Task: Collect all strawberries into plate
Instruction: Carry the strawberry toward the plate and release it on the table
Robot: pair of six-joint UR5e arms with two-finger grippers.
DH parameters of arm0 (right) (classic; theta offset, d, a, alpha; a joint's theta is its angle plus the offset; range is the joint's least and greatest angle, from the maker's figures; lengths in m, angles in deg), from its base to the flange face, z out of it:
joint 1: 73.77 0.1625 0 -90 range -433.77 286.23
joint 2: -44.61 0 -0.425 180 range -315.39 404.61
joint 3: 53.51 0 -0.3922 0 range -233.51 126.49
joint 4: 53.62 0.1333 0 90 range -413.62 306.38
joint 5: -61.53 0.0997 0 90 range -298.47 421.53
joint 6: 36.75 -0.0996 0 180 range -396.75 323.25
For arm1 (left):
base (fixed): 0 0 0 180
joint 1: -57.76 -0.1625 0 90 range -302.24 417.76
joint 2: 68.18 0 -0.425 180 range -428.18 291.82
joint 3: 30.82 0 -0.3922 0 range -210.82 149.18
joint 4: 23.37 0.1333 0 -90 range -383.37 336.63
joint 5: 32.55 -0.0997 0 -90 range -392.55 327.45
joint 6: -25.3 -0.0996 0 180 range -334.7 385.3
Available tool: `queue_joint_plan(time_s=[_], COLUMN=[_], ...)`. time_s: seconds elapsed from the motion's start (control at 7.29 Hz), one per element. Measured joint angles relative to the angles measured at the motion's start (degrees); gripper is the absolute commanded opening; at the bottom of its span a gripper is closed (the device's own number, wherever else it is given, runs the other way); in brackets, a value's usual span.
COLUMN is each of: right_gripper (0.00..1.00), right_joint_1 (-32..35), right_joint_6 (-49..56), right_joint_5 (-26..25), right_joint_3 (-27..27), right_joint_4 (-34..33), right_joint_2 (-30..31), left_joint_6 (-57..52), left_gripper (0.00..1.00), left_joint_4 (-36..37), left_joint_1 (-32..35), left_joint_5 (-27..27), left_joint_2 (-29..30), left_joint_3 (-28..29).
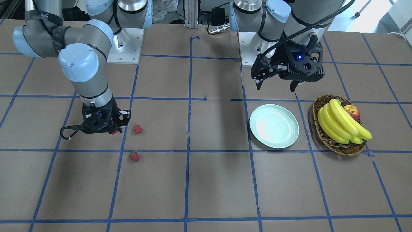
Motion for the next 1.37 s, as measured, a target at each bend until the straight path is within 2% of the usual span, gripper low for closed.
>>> queue_joint_plan(time_s=[0.41,0.69,0.82,0.96,1.1,1.37], right_gripper=[0.00,0.00,0.05,0.79,1.00,1.00], right_joint_1=[13.1,20.7,23.3,24.8,25.4,25.6], right_joint_6=[-21.4,-30.9,-33.3,-34.4,-34.6,-34.3], right_joint_5=[2.0,2.5,2.9,3.6,4.8,7.4], right_joint_3=[-5.2,-7.3,-7.6,-7.6,-7.7,-7.7], right_joint_4=[1.0,-2.4,-4.3,-5.2,-5.9,-6.9], right_joint_2=[-5.0,-11.1,-13.0,-14.2,-15.3,-16.1], left_joint_6=[0.0,0.0,0.0,0.0,0.0,-0.1], left_gripper=[1.00,1.00,1.00,1.00,1.00,1.00], left_joint_4=[0.0,0.0,0.0,0.0,0.0,0.0], left_joint_1=[0.0,0.0,0.0,0.0,0.0,0.0], left_joint_5=[0.0,0.0,0.0,0.0,0.0,0.0], left_joint_2=[-0.1,0.0,0.0,-0.1,-0.1,-0.2], left_joint_3=[0.0,-0.1,-0.1,-0.2,-0.2,-0.1])
